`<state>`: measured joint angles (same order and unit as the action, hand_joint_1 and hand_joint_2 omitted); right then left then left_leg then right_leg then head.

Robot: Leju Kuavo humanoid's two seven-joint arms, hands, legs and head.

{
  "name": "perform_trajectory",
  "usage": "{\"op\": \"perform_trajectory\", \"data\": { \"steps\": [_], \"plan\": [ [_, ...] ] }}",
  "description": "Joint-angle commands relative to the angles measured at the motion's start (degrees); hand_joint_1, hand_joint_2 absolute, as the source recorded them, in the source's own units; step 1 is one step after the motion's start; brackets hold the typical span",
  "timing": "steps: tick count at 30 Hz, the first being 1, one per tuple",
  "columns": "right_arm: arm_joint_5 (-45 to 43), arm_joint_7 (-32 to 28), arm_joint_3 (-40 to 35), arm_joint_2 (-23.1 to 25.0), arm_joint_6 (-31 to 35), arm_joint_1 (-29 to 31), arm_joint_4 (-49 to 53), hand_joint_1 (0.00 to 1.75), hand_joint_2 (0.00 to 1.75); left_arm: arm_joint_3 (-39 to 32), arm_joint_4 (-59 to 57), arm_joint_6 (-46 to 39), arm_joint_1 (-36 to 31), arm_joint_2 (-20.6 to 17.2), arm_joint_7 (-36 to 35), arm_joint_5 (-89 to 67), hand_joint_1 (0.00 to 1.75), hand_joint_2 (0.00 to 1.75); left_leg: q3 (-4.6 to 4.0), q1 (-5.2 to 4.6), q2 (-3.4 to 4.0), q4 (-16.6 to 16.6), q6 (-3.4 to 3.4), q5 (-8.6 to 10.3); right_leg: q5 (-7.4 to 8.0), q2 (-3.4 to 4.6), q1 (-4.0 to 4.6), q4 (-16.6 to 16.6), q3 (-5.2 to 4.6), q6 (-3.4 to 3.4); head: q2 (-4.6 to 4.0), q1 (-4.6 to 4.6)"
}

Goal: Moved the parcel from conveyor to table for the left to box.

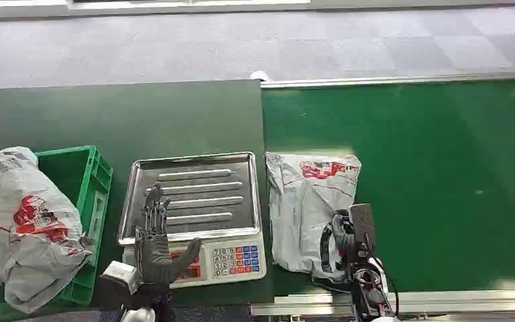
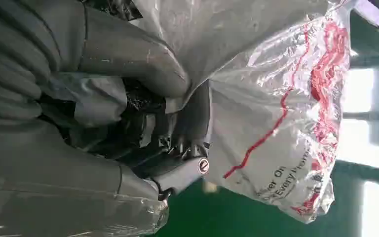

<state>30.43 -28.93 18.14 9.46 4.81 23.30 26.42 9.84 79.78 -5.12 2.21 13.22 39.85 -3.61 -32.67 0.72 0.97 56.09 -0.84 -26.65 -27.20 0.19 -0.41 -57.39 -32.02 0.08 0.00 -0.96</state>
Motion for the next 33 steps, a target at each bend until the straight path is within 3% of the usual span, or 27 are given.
{"op": "perform_trajectory", "data": {
  "steps": [1,2,5,9,14,18,22,25,28,30,33],
  "plan": [
    [-4.1,-6.1,4.3,2.0,3.2,-3.0,12.0,1.75,1.75,-0.7,-3.0,1.9,0.1,-0.6,0.2,0.1,0.0,1.75,0.04,-0.03,-0.1,-0.1,0.04,0.03,0.01,-0.05,-0.03,0.1,0.05,0.0,0.0,0.02],
    [-4.9,-6.9,5.0,2.3,3.9,-3.5,13.8,1.75,1.75,-0.6,-3.2,2.2,0.0,-0.6,0.2,0.1,0.0,1.75,0.0,-0.04,-0.1,0.0,0.03,0.03,-0.01,-0.06,-0.04,0.0,0.01,0.01,0.0,0.02],
    [-7.5,-8.6,4.4,4.1,6.8,-10.8,32.4,1.75,1.75,0.0,-4.1,2.2,-2.1,-0.5,0.2,-0.4,0.0,1.75,-0.04,-0.05,-0.26,-0.1,0.07,0.06,-0.01,-0.2,-0.04,0.1,0.02,0.01,0.0,0.02],
    [-7.7,-8.5,3.8,4.3,7.2,-12.4,36.9,1.75,1.75,0.3,-3.8,1.7,-2.5,-0.5,0.2,-0.7,0.0,1.75,-0.11,-0.06,-0.49,0.0,0.05,0.05,-0.06,-0.38,-0.06,0.0,-0.02,0.03,0.0,0.02],
    [-9.3,-11.1,2.1,6.8,13.3,-18.5,55.1,1.75,1.75,-1.3,0.3,2.4,-2.0,-0.1,0.2,0.8,0.0,1.75,-0.15,-0.06,-0.44,0.0,0.03,0.02,-0.08,-0.33,-0.06,-0.1,-0.07,0.01,0.0,0.02],
    [-9.3,-11.1,2.1,6.8,13.3,-18.5,55.1,1.75,1.75,-1.3,0.3,2.4,-2.0,-0.1,0.2,0.8,0.0,1.75,-0.1,-0.04,-0.35,0.0,0.04,0.0,-0.06,-0.22,-0.04,0.0,-0.05,0.01,0.0,0.0],
    [-14.2,-11.1,-6.4,4.7,24.0,-24.6,70.4,1.75,1.75,-2.1,1.8,2.8,-2.1,0.0,0.2,1.2,0.0,1.75,-0.16,-0.06,-0.34,0.0,0.04,0.01,-0.09,-0.29,-0.06,-0.1,-0.09,0.01,0.0,0.02],
    [-14.3,-11.1,-10.7,4.2,23.9,-23.9,69.7,1.75,1.75,-3.7,3.3,1.4,-2.6,-0.5,0.2,1.5,0.0,1.75,-0.2,-0.07,-0.6,0.0,0.07,0.03,-0.15,-0.48,-0.08,0.0,-0.05,0.07,0.0,0.02],
    [-15.1,-10.9,-12.3,4.5,20.4,-20.9,67.1,1.73,1.75,-5.7,4.3,1.9,-2.9,-0.9,0.2,2.4,0.0,1.75,-0.09,-0.01,-0.03,0.0,0.02,-0.03,-0.03,0.03,-0.01,0.0,-0.07,0.05,0.0,0.02],
    [-15.1,-10.9,-12.3,4.5,20.4,-20.9,67.1,1.73,1.75,-5.7,4.3,1.9,-2.9,-0.9,0.2,2.4,0.0,1.75,-0.08,-0.03,-0.08,0.0,0.03,0.03,-0.03,-0.02,-0.03,0.0,-0.03,0.04,0.0,0.0],
    [-10.6,-5.8,-16.6,4.2,13.8,-13.4,58.7,1.75,1.75,-7.6,6.1,1.3,-3.2,-1.1,0.2,1.7,0.0,1.75,-0.04,-0.02,-0.22,0.0,0.04,0.06,-0.03,-0.15,-0.02,0.0,-0.01,0.04,0.0,0.02]
  ]
}}
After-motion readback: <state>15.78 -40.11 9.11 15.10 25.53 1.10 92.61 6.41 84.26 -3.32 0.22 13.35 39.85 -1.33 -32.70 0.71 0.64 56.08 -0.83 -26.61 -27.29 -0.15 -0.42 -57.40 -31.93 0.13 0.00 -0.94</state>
